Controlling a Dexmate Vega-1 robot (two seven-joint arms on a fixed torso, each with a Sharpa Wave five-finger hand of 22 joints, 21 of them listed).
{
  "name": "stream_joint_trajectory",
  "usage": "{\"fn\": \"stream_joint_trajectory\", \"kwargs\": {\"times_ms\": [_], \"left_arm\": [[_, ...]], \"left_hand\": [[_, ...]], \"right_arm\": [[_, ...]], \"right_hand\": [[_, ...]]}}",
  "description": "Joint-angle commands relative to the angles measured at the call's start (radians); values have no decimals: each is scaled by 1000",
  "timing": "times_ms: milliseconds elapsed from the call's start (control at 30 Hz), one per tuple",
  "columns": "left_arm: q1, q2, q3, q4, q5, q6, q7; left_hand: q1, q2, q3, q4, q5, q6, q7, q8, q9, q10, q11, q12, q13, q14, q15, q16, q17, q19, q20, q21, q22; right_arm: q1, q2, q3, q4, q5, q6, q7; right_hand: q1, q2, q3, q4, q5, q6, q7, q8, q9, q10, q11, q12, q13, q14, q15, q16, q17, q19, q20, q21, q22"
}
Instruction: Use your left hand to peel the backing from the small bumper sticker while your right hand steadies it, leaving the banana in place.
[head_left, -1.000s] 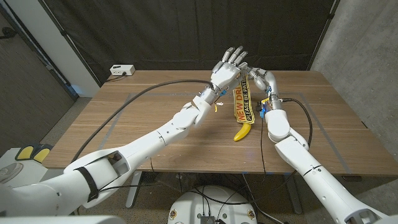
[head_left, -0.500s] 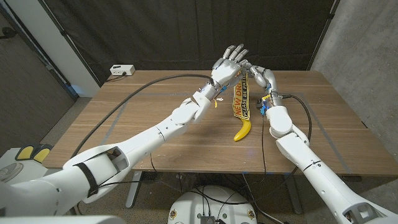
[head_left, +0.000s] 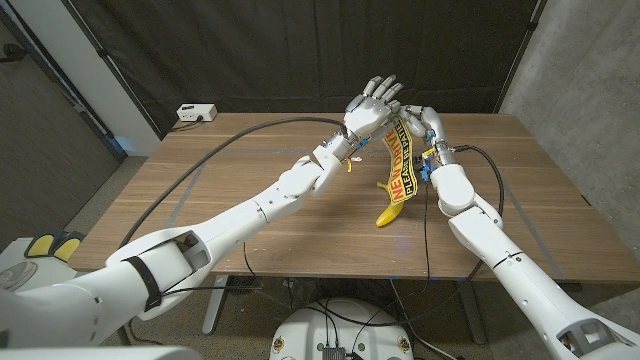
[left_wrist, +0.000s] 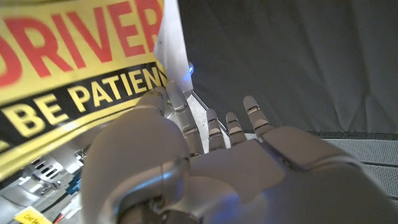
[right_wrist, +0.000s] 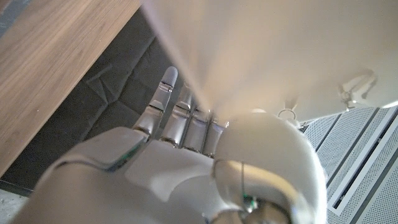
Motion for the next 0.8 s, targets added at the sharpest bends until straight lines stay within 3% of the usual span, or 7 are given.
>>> {"fn": "stream_joint_trajectory", "kwargs": {"times_ms": [33,300,400,433,500,600,800], "left_arm": [[-3,-11,6,11,16,11,23],[4,-10,10,0,46,43,19],[5,-5,10,-9,52,45,14],[5,-3,10,-13,55,46,10],[2,4,12,-21,62,44,5],[-3,15,16,-38,80,43,-11],[-17,41,22,-71,120,38,-49]], "left_hand": [[11,3,2,-1,3,34,-46,-5,5,12,-3,11,2,8,3,4,2,6,3,10,2],[13,4,0,0,5,34,-42,-4,8,16,-8,11,1,13,1,7,1,13,3,12,2],[14,4,0,0,5,32,-43,-3,11,17,-10,12,1,14,-2,7,1,15,3,13,2],[14,4,-1,0,5,31,-44,-2,12,18,-10,12,1,15,-2,8,1,16,3,13,2],[14,4,-1,0,6,29,-45,-1,15,18,-13,12,1,16,-3,8,1,17,3,13,2],[15,5,-2,1,6,29,-47,-2,14,19,-14,12,1,16,-3,8,0,19,3,13,1],[15,5,-3,1,7,27,-52,-3,15,21,-19,12,1,19,-5,9,0,22,3,14,1]], "right_arm": [[6,-9,-11,3,-58,24,-30],[-12,-23,-7,-20,-69,27,-52],[-12,-50,4,-20,0,42,23],[-14,-58,8,-27,21,35,46],[-17,-81,14,-42,44,21,85],[-25,-106,26,-85,65,-36,122],[-40,-132,48,-125,85,-75,161]], "right_hand": [[38,7,21,-2,-14,73,-10,19,16,28,16,35,28,24,-98,14,23,6,-10,18,3],[52,9,25,10,-38,78,18,34,44,26,22,70,72,34,-88,48,78,16,-13,38,4],[52,6,29,12,-42,75,8,37,52,22,20,78,85,38,-90,44,81,18,-4,44,5],[1,-7,11,40,-55,68,-8,38,62,-4,26,72,87,35,-80,38,90,16,12,53,6],[-112,-42,-39,85,-61,-20,16,-14,46,-79,59,35,69,8,-44,32,97,-3,39,62,7],[-186,-67,-80,106,-55,-87,21,-61,32,-161,72,2,65,-33,-22,28,89,-27,53,66,7],[-223,-74,-100,114,-46,-137,17,-88,26,-212,65,-18,63,-63,-20,16,66,-38,65,70,6]]}}
